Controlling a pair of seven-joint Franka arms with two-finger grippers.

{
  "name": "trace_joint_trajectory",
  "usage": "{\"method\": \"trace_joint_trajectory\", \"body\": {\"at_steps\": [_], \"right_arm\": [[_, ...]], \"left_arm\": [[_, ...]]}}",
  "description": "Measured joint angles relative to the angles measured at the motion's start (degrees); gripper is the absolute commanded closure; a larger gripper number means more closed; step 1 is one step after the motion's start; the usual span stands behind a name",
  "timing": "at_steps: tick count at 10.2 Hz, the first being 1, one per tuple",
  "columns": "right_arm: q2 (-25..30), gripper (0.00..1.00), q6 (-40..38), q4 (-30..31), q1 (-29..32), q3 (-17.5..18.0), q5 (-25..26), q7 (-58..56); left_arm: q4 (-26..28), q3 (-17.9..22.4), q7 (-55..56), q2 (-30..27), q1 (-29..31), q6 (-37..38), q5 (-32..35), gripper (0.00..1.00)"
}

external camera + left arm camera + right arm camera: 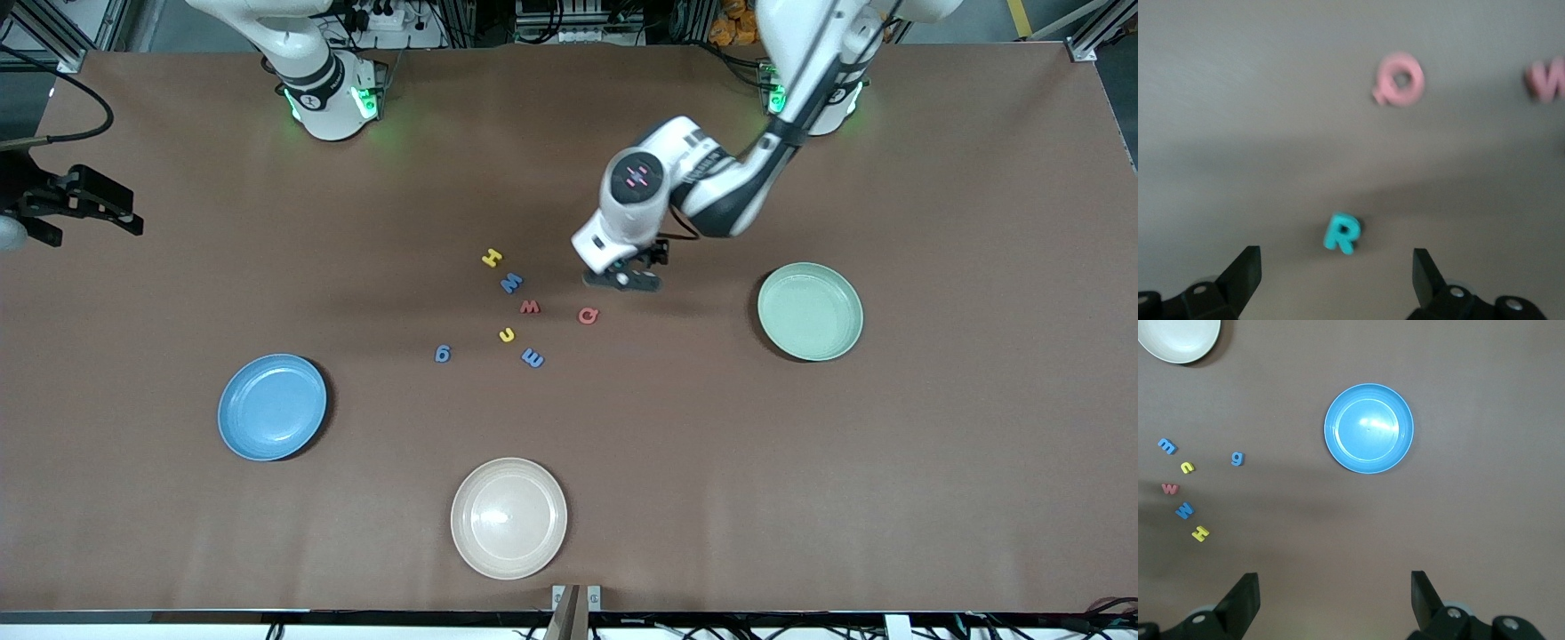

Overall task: Sort upper and lower case letters into plates
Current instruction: 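Lower the left gripper and grasp the teal R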

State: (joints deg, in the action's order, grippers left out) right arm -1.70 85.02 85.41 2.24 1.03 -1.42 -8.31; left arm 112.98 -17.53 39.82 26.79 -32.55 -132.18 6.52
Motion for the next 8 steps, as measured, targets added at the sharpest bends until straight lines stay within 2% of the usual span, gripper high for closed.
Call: {"method": "trace_joint_trajectory", "body": {"at_steps": [2, 3, 6, 8], "right_arm": [[-0.15, 0.00, -0.01, 0.02, 0.01, -0.01, 0.00, 0.00], [-0.17, 0.00, -0.01, 0.02, 0.01, -0.02, 0.00, 0.00], [-0.18, 0.00, 0.00, 0.03, -0.01, 0.01, 0.00, 0.00], [-0.18, 0.00, 0.02, 0.02, -0.03, 0.02, 0.00, 0.00]], "left_arm": [[1.43, -0.09, -0.49, 1.42, -2.24, -2.58, 8.93, 0.00], [1.46, -0.07, -3.38, 2.07, -2.11, -3.75, 10.97, 0.00], [1.57, 0.20, -16.11, 3.08, -0.93, -5.04, 11.69, 0.00], [3.94, 0.05, -21.00, 3.14, 2.14, -10.08, 11.69, 0.00]]}}
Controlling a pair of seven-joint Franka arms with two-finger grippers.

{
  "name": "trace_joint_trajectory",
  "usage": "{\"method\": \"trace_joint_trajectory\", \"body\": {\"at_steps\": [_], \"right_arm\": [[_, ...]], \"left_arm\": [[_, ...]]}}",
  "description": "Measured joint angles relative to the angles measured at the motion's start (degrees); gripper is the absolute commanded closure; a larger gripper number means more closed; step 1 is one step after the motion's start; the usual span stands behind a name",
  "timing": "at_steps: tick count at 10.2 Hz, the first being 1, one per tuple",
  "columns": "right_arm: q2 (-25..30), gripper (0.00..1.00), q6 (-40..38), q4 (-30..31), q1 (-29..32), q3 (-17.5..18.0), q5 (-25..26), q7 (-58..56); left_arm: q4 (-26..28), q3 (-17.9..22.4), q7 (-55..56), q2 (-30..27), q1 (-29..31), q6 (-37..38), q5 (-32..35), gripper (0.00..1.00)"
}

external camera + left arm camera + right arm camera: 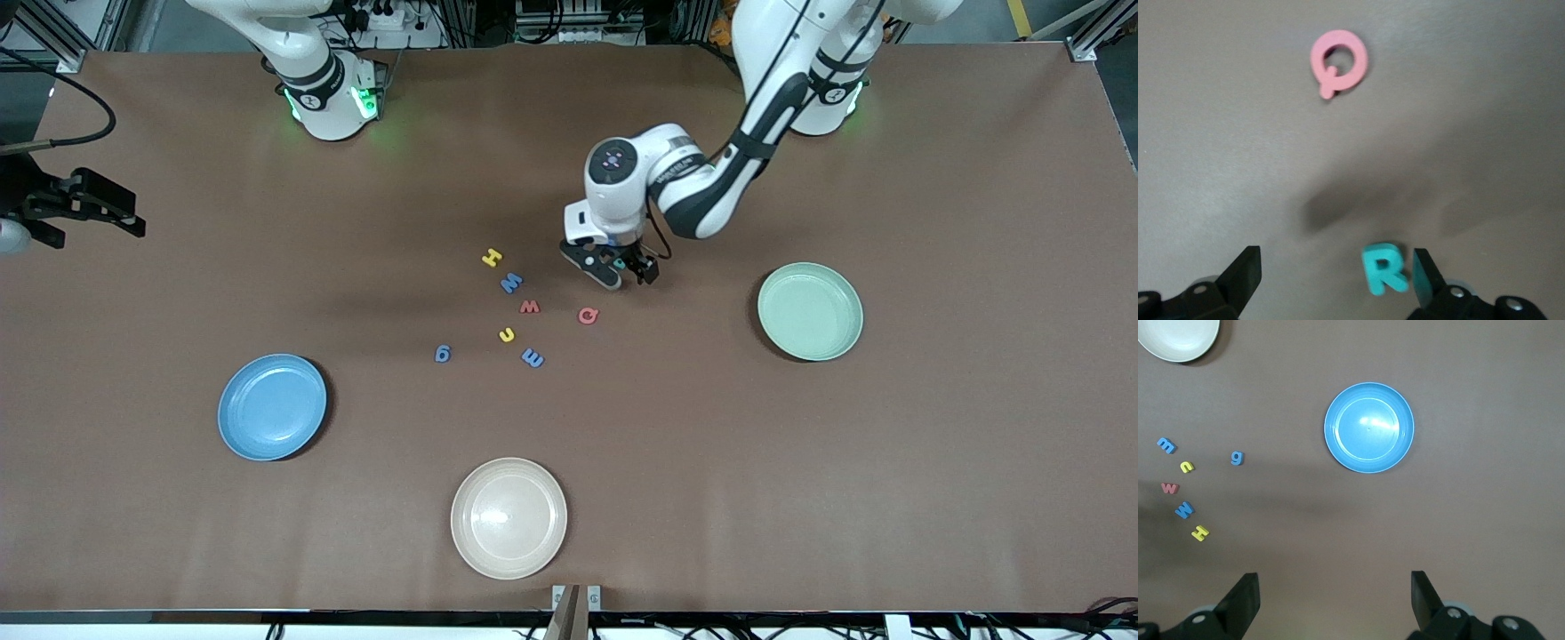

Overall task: Sort upper and lower case letters into plates
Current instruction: 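Lower the left gripper and grasp the teal R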

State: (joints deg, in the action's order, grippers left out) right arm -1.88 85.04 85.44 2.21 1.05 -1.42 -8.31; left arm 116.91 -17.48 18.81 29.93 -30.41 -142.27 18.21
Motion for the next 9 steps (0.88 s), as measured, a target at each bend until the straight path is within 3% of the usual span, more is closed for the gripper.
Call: {"method": "trace_joint_trajectory", "body": {"at_steps": [3, 9], "right_arm": [[0.00, 0.00, 0.00, 0.00, -0.04, 0.02, 0.00, 0.00], [0.00, 0.00, -0.02, 0.00, -0.20, 0.19, 0.00, 0.00]], "left_arm": [[4.89, -0.37, 0.22, 0.49, 2.01, -8.24, 0.00, 0.00], [4.91, -1.71, 7.54, 0.51, 1.53, -8.28, 0.00, 0.00]]}}
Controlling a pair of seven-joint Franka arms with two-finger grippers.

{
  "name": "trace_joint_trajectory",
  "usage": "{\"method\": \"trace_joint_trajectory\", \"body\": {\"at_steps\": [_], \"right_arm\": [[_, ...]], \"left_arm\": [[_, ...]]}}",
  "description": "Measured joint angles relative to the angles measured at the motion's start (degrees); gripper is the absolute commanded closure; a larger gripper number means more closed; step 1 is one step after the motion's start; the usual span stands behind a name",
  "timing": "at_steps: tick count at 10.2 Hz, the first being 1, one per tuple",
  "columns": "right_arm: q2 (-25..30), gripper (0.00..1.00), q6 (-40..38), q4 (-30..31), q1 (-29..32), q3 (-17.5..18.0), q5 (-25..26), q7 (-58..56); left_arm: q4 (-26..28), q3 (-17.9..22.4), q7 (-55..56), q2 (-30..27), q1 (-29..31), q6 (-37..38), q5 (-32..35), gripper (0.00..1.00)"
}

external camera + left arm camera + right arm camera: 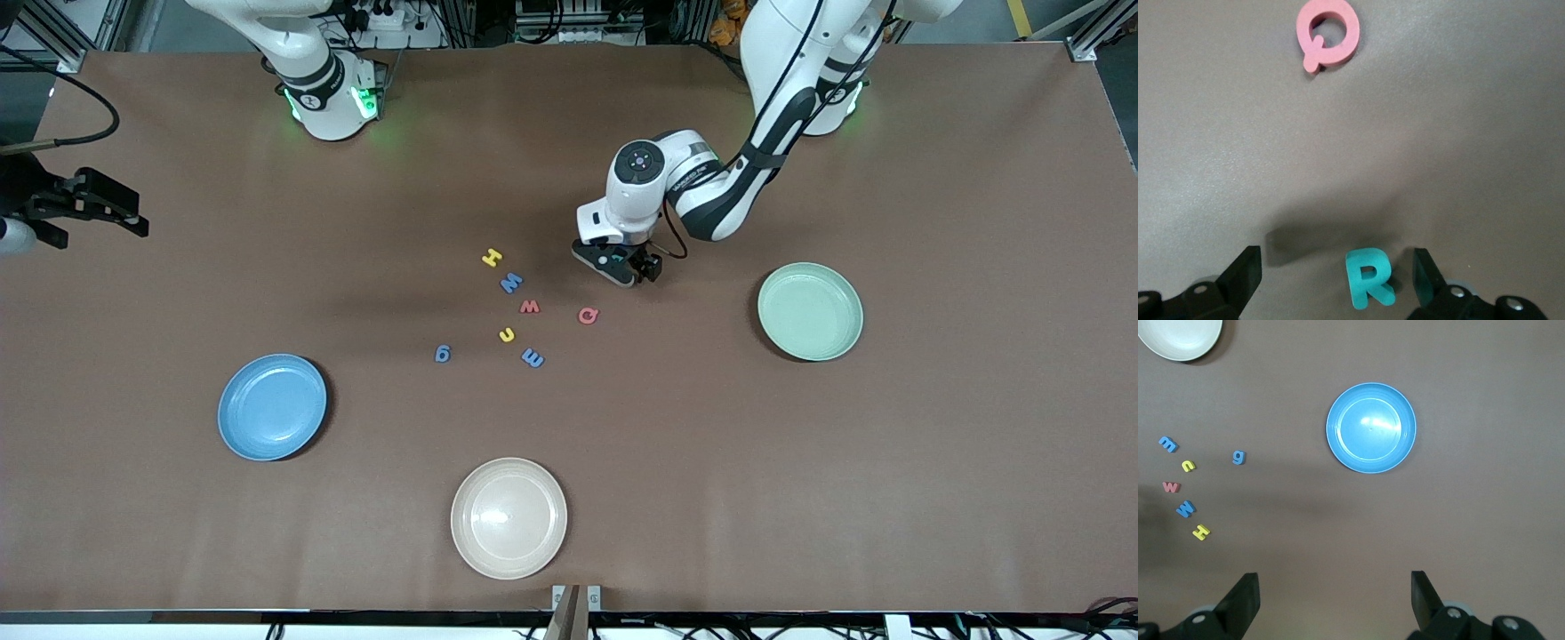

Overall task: Sort upper and lower case letters into plates
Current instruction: 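Lower the left gripper and grasp the teal R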

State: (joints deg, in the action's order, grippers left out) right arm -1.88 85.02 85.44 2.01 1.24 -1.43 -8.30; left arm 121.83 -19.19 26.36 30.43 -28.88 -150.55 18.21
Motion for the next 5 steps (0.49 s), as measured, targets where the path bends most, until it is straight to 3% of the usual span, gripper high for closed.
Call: {"method": "trace_joint_trajectory", "body": {"at_steps": [1, 3, 4, 5], "right_arm": [[0.00, 0.00, -0.01, 0.00, 0.00, 0.02, 0.00, 0.00], [0.00, 0.00, -0.01, 0.00, -0.11, 0.09, -0.01, 0.00], [0.00, 0.00, -0.01, 0.00, -0.31, 0.13, -0.01, 0.00], [0.00, 0.00, -0.01, 0.00, -0.44, 0.19, -0.01, 0.00]], "left_arm": [[0.07, -0.14, 1.73, 0.12, -0.12, 0.00, 0.00, 0.01], [0.14, -0.61, 4.07, 0.70, -0.54, 0.00, 0.00, 0.17], [0.12, -0.66, 4.53, 0.79, -0.60, 0.00, 0.00, 0.37], [0.06, -0.65, 5.33, 0.77, -0.59, 0.00, 0.00, 0.47]]}}
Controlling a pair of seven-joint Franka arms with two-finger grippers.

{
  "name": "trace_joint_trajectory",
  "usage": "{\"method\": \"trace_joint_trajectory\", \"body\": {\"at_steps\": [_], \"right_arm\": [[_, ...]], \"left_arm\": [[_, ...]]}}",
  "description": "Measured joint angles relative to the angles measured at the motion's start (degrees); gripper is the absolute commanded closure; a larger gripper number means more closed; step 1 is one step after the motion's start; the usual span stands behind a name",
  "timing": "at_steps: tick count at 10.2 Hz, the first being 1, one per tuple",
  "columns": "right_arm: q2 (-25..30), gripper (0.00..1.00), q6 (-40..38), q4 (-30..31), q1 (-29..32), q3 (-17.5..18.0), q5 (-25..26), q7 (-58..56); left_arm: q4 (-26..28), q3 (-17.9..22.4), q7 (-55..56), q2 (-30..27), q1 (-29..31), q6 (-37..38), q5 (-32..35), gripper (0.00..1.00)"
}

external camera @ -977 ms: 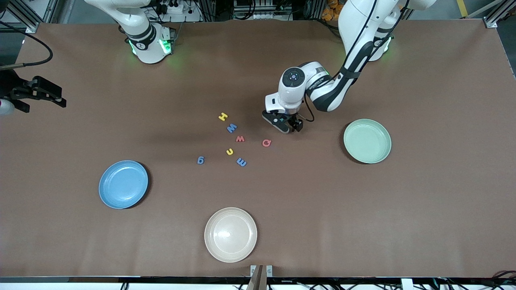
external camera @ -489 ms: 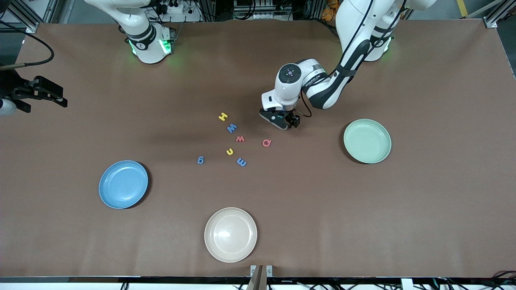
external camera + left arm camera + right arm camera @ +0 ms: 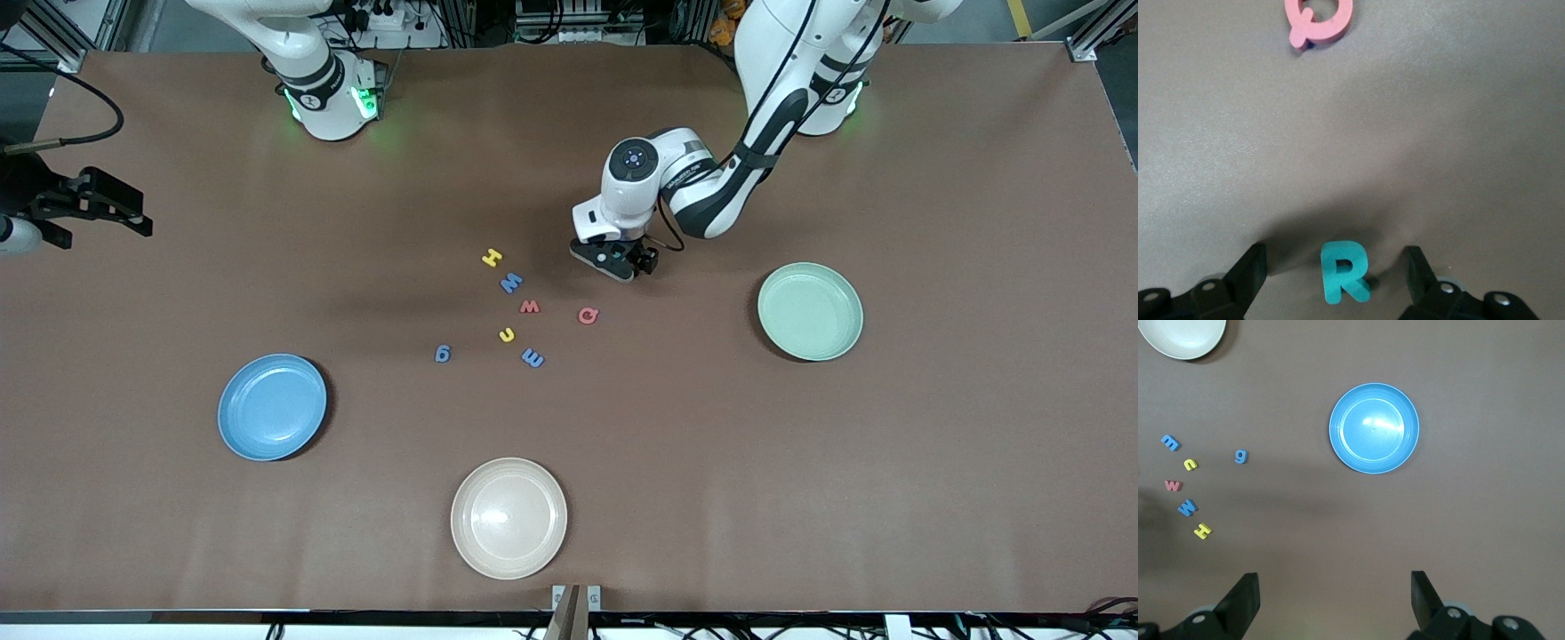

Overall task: Sort upper and lower case letters into plates
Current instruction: 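Lower the left gripper and grasp the teal R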

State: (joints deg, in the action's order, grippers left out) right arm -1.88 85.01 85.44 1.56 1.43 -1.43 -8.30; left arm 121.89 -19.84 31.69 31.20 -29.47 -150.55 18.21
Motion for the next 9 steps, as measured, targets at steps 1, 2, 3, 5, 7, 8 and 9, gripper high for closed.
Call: {"method": "trace_joint_trajectory", "body": {"at_steps": [1, 2, 3, 5, 7, 8, 9], "right_arm": [[0.00, 0.00, 0.00, 0.00, -0.10, 0.09, 0.00, 0.00], [0.00, 0.00, 0.00, 0.00, -0.16, 0.15, 0.00, 0.00], [0.00, 0.00, -0.02, 0.00, -0.18, 0.17, 0.00, 0.00], [-0.09, 0.00, -0.17, 0.13, -0.36, 0.18, 0.00, 0.00], [-0.62, 0.00, -0.21, 0.89, -1.06, 0.18, -0.01, 0.00], [-1.49, 0.00, -0.19, 1.19, -1.47, 0.19, -0.01, 0.01], [-3.08, 0.00, -0.03, 1.38, -1.99, 0.20, -0.02, 0.00]], "left_arm": [[-0.15, -0.12, 0.33, -0.08, -0.01, 0.00, 0.00, 0.56], [-0.30, -0.33, 0.75, -0.13, -0.10, -0.01, 0.00, 0.65], [-0.43, -0.48, 1.01, -0.15, -0.26, -0.01, 0.00, 0.76], [-0.49, -0.51, 1.12, -0.17, -0.34, 0.02, 0.00, 0.95], [-0.65, -0.51, 1.71, -0.16, -0.33, 0.47, -0.03, 1.00], [-1.31, -0.48, 1.95, -0.14, -0.27, 2.50, -0.03, 1.00], [-3.04, -0.46, 1.95, -0.13, -0.04, 6.89, -0.06, 1.00]]}}
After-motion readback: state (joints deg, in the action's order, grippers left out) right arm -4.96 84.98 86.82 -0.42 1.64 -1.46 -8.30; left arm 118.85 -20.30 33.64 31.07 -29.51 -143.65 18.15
